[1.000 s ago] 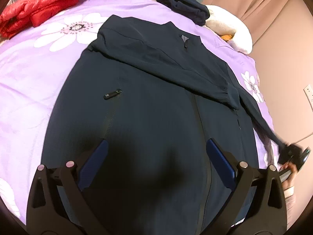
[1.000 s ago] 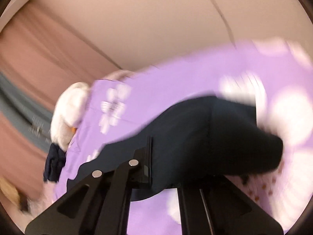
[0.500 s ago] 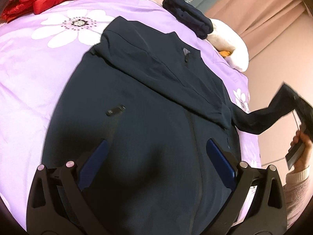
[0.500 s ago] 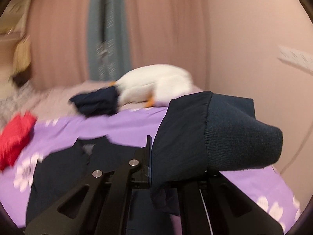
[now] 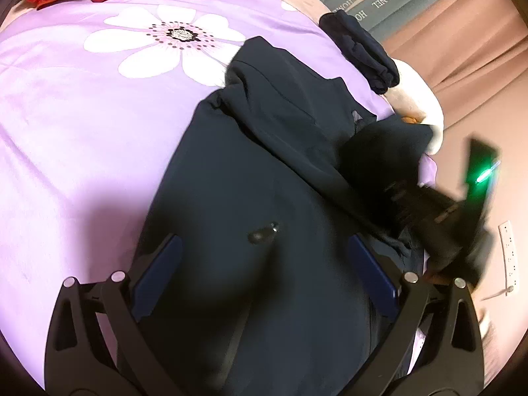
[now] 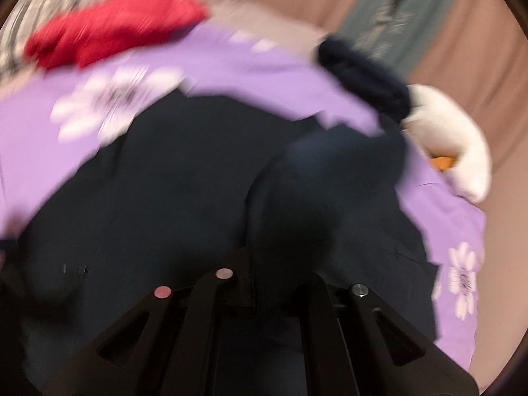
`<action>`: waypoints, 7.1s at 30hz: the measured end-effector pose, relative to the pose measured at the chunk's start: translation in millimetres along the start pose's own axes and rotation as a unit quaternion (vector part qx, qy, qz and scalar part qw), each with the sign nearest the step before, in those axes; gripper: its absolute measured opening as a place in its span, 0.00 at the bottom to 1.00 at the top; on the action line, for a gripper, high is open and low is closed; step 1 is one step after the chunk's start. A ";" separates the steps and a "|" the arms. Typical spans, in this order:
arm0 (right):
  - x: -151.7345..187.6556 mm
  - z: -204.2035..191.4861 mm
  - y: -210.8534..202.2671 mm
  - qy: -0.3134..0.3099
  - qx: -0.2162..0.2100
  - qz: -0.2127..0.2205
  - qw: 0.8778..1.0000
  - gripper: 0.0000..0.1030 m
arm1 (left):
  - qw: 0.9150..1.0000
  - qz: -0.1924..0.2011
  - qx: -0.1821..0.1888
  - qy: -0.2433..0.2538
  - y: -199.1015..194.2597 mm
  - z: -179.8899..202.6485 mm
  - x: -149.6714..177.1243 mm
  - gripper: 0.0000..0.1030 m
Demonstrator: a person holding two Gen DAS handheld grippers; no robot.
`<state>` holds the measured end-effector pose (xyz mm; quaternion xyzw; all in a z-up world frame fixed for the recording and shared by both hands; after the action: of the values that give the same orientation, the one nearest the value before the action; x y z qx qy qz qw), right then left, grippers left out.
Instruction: Fold large clothes
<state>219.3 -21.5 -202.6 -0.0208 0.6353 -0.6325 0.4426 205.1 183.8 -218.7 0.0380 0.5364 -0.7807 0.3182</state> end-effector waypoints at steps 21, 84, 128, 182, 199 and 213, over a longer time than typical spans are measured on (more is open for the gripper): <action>111.0 60.6 -98.3 0.134 -0.143 0.107 0.975 0.81 | 0.997 -0.051 0.047 0.030 55.6 60.7 -46.3 0.98; 97.5 182.8 -4.9 0.228 -0.052 0.047 0.971 0.57 | 0.948 0.021 -0.126 0.292 117.1 129.3 -60.5 0.59; 309.9 154.4 -129.6 0.421 -0.143 0.036 0.895 0.87 | 0.995 -0.035 0.012 0.090 -23.0 -55.9 56.1 0.96; 337.3 77.3 -144.5 0.385 -0.344 -0.017 0.856 0.82 | 0.971 -0.153 0.139 0.123 -24.9 -32.7 118.1 0.95; 350.0 73.2 -150.7 0.393 -0.347 -0.035 0.851 0.69 | 0.967 -0.163 0.151 0.121 -46.9 -53.5 141.2 0.93; 345.7 71.1 -150.0 0.362 -0.307 -0.016 0.880 0.16 | 0.977 -0.138 0.133 0.094 -44.9 -54.8 131.4 0.18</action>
<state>-28.8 -309.8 -250.9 0.0645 0.9132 -0.3763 0.1429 61.1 181.0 -257.9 0.0785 0.4549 -0.8747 0.1476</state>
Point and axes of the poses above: each gripper's, at about its wrist camera, not at the fingertips, and y roughly the way its jaws point, z to its right, x to its underside, the point moved 3 cm from there along y, roughly the way its jaws point, and after that the axes turned 11 degrees about -x, right-handed, at the moved point
